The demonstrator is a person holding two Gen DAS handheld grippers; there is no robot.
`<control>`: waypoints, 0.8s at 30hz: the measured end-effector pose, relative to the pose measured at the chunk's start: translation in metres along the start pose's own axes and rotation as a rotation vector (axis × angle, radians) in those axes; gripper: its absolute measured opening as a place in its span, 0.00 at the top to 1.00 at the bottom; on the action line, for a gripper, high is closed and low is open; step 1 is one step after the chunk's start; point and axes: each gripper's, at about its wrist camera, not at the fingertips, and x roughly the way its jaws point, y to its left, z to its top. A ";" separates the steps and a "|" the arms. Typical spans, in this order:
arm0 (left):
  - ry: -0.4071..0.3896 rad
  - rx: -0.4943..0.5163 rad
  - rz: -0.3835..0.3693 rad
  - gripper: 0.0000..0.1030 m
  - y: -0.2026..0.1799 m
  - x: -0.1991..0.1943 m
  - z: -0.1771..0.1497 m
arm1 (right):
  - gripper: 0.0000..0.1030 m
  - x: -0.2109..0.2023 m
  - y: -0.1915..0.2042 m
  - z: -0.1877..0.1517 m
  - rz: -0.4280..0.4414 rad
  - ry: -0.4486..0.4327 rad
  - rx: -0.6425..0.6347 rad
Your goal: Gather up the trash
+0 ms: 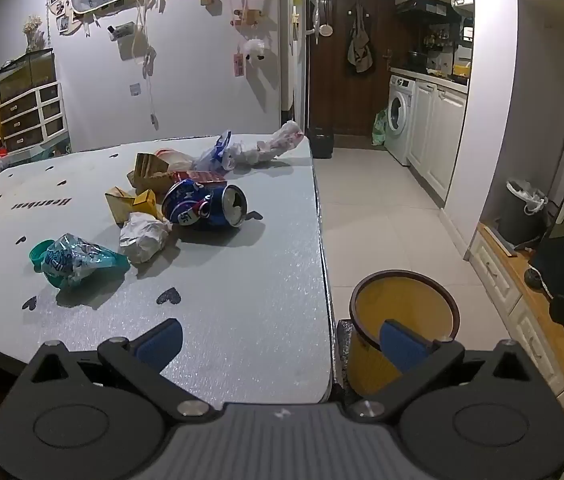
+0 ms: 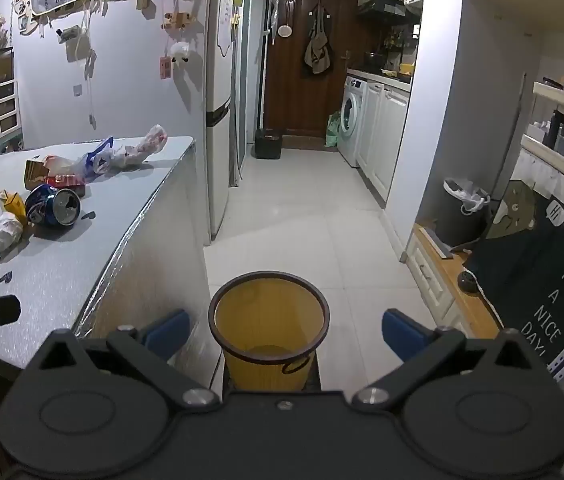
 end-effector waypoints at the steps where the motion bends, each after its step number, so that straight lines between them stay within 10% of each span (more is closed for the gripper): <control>1: 0.001 0.000 0.000 0.00 0.000 0.000 0.000 | 0.00 0.000 0.000 0.000 0.000 0.000 0.000; 24: -0.002 -0.006 -0.007 0.00 0.001 -0.003 0.002 | 0.00 -0.001 0.002 -0.003 0.003 -0.008 0.003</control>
